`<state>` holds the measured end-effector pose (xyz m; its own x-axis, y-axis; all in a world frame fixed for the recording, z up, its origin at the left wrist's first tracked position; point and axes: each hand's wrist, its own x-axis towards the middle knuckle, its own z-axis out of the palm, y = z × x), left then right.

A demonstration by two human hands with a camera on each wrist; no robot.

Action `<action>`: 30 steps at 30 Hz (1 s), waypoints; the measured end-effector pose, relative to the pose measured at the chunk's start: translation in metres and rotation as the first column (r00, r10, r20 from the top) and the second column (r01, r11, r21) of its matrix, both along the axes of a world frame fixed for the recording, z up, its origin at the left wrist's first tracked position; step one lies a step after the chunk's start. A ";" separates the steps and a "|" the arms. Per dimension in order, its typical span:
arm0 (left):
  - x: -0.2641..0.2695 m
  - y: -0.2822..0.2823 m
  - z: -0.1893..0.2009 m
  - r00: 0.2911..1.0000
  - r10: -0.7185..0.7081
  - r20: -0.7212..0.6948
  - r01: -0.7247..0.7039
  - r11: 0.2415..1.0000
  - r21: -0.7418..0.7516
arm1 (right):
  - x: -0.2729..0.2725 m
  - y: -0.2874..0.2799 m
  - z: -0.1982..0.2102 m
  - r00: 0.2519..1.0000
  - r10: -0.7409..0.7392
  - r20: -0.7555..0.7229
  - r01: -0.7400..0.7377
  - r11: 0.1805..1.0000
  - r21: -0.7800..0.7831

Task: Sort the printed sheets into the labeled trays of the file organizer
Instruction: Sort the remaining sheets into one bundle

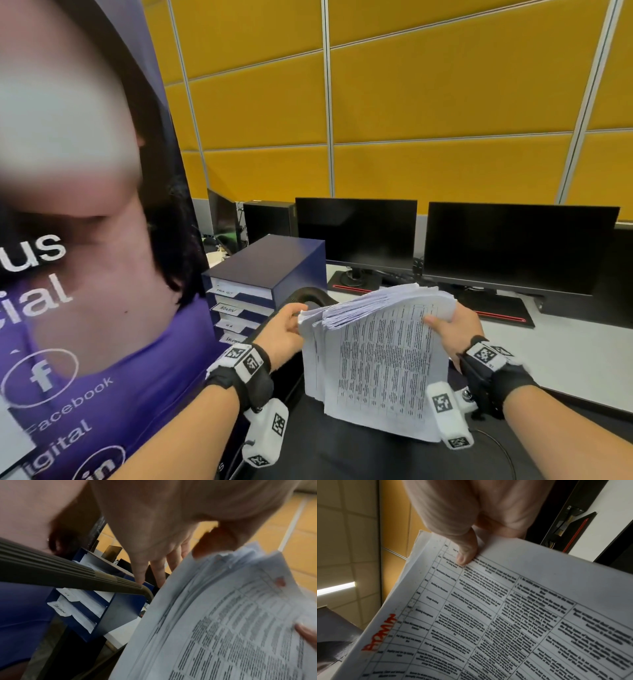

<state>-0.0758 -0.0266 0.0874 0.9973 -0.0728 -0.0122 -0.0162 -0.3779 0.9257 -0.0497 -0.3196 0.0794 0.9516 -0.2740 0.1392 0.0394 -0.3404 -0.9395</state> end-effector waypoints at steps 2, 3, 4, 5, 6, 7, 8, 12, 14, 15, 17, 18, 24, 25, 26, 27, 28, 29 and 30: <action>-0.007 -0.006 -0.005 0.996 -0.075 0.043 0.066 0.982 0.174 | 0.001 0.001 -0.002 1.000 -0.007 -0.002 0.007 1.000 0.030; -0.007 -0.011 -0.005 0.991 -0.084 0.107 0.055 0.968 0.246 | 0.002 0.003 -0.002 1.000 -0.003 -0.001 0.003 0.999 0.044; -0.007 -0.016 -0.004 0.975 -0.083 0.207 0.024 0.961 0.275 | 0.002 0.005 -0.002 1.000 0.002 0.005 -0.002 0.998 0.060; -0.008 -0.021 -0.002 0.957 -0.043 0.286 -0.027 0.971 0.237 | 0.003 0.007 0.000 1.000 0.009 0.019 -0.010 0.997 0.075; -0.006 -0.025 0.001 0.943 0.037 0.330 -0.090 0.985 0.148 | 0.004 0.010 0.002 0.999 0.014 0.044 -0.018 0.996 0.087; -0.003 -0.027 0.001 0.935 0.134 0.329 -0.153 0.988 0.032 | 0.004 0.012 0.004 0.997 0.015 0.071 -0.022 0.995 0.098; 0.001 -0.028 -0.002 0.928 0.212 0.308 -0.199 0.977 -0.074 | 0.005 0.015 0.006 0.995 0.014 0.095 -0.026 0.992 0.122; 0.004 -0.035 -0.016 0.929 0.289 0.232 -0.246 0.949 -0.196 | 0.003 0.025 -0.001 0.991 0.079 0.108 -0.095 0.984 0.151; 0.003 -0.039 -0.026 0.935 0.282 0.213 -0.244 0.951 -0.190 | -0.001 0.028 -0.008 0.988 0.126 0.091 -0.138 0.981 0.134; 0.002 -0.040 -0.030 0.934 0.286 0.216 -0.247 0.950 -0.189 | -0.002 0.028 -0.011 0.986 0.141 0.090 -0.153 0.979 0.138; 0.003 -0.039 -0.035 0.924 0.303 0.232 -0.258 0.944 -0.206 | -0.001 0.028 -0.015 0.984 0.144 0.102 -0.159 0.975 0.154; 0.004 -0.039 -0.036 0.926 0.299 0.231 -0.252 0.944 -0.213 | 0.000 0.027 -0.015 0.984 0.140 0.106 -0.156 0.974 0.164; 0.005 -0.046 -0.032 0.938 0.224 0.264 -0.189 0.970 -0.150 | 0.001 0.035 -0.010 0.972 0.191 0.137 -0.212 0.964 0.161; 0.007 -0.044 -0.032 0.927 0.264 0.267 -0.219 0.958 -0.188 | 0.002 0.034 -0.010 0.975 0.171 0.145 -0.194 0.967 0.163; 0.009 -0.043 -0.032 0.918 0.291 0.268 -0.238 0.948 -0.213 | 0.002 0.033 -0.009 0.976 0.158 0.147 -0.181 0.970 0.161; 0.009 -0.043 -0.032 0.917 0.290 0.273 -0.237 0.948 -0.213 | 0.003 0.033 -0.009 0.977 0.157 0.146 -0.179 0.972 0.150; 0.009 -0.045 -0.030 0.921 0.272 0.278 -0.225 0.956 -0.188 | 0.003 0.033 -0.009 0.975 0.170 0.144 -0.189 0.973 0.130; 0.009 -0.047 -0.028 0.920 0.260 0.292 -0.216 0.961 -0.173 | 0.002 0.033 -0.008 0.972 0.182 0.151 -0.200 0.973 0.112; 0.010 -0.049 -0.025 0.910 0.270 0.315 -0.222 0.959 -0.178 | 0.002 0.034 -0.006 0.968 0.183 0.169 -0.203 0.973 0.106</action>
<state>-0.0656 -0.0759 0.0623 0.9280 0.1981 0.3155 -0.2546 -0.2812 0.9253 -0.0475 -0.2853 0.0730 0.9568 -0.1114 0.2685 0.2439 -0.1954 -0.9499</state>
